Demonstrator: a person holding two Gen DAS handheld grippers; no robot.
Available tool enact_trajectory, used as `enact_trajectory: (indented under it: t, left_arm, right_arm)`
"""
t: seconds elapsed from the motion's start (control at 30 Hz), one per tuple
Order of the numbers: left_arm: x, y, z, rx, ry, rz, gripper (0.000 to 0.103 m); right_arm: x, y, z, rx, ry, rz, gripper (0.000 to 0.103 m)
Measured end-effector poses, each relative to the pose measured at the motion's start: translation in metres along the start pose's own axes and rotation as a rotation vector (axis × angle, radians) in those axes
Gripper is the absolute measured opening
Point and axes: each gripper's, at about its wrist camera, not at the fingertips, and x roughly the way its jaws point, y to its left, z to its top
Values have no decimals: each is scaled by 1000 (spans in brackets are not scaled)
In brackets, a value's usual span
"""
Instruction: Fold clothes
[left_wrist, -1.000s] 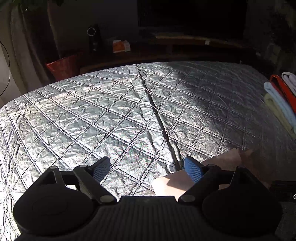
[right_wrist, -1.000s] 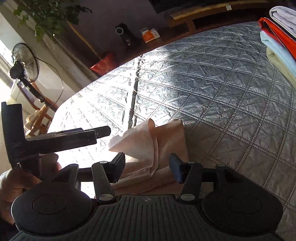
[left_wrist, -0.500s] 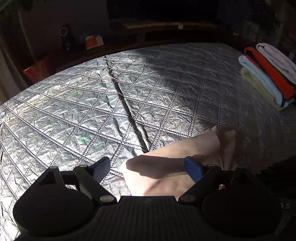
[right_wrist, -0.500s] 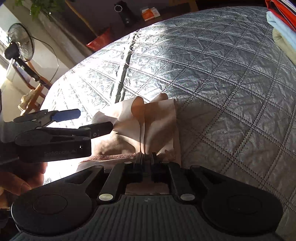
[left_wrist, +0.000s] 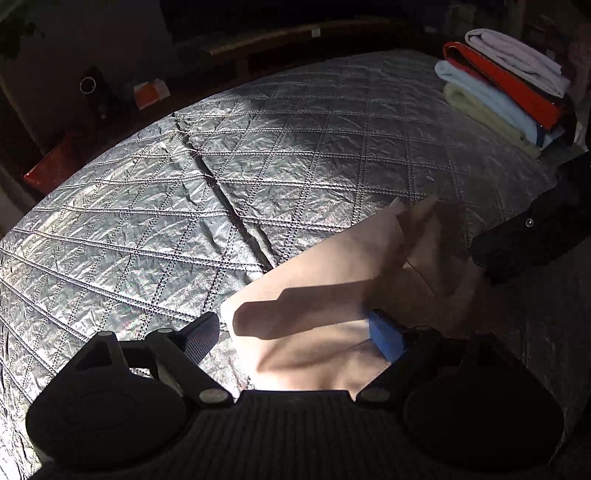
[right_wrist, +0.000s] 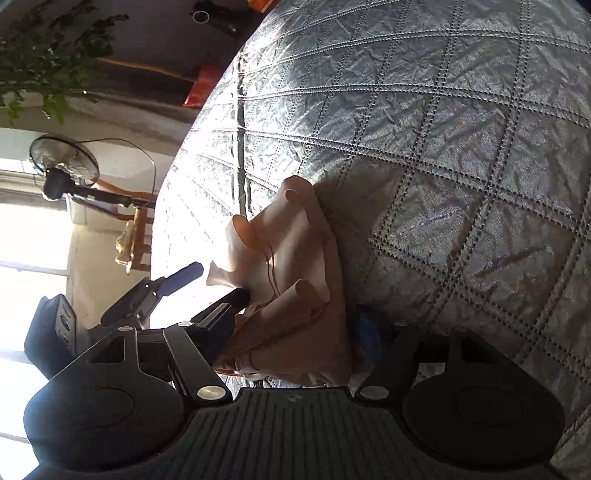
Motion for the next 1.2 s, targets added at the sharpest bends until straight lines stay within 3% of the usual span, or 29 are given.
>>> enact_trajectory:
  t: [0.03,0.13,0.5,0.6,0.73,0.83,0.9,0.97,1.0,1.13,1.2]
  left_arm:
    - [1,0,-1,2,5,-4,88]
    - [5,-2,-5,10,20,-18,89]
    - [9,16,-18,-63,24,-47,102]
    - [12,24,-20,-113,35,-69,103]
    - [15,33,-24,-172,50,-105,103]
    - [15,32,-25,-173,52,-101,103]
    - [15,32,-25,-173,52,-100,103]
    - [15,32,-25,-172,52,-102,103]
    - [15,31,-26,-171,51,-103,103]
    - [15,30,-26,-159,50,-102,103]
    - [15,30,-27,-156,49,-102,103]
  right_arm:
    - [1,-2,1,16,1,24,86]
    - [11,1,8,33,-7,48,85]
    - [57,38,33,-141,127,68,83]
    - [57,47,32,-228,151,27,82]
    - [51,59,25,-333,123,-125,34]
    - [46,54,22,-308,99,-127,32]
    - [44,44,24,-190,96,-85,41]
    - [50,29,26,-48,155,16,63]
    - [53,27,25,-30,165,35,64]
    - [55,25,20,-49,154,1,37]
    - [54,25,17,-75,144,-11,32]
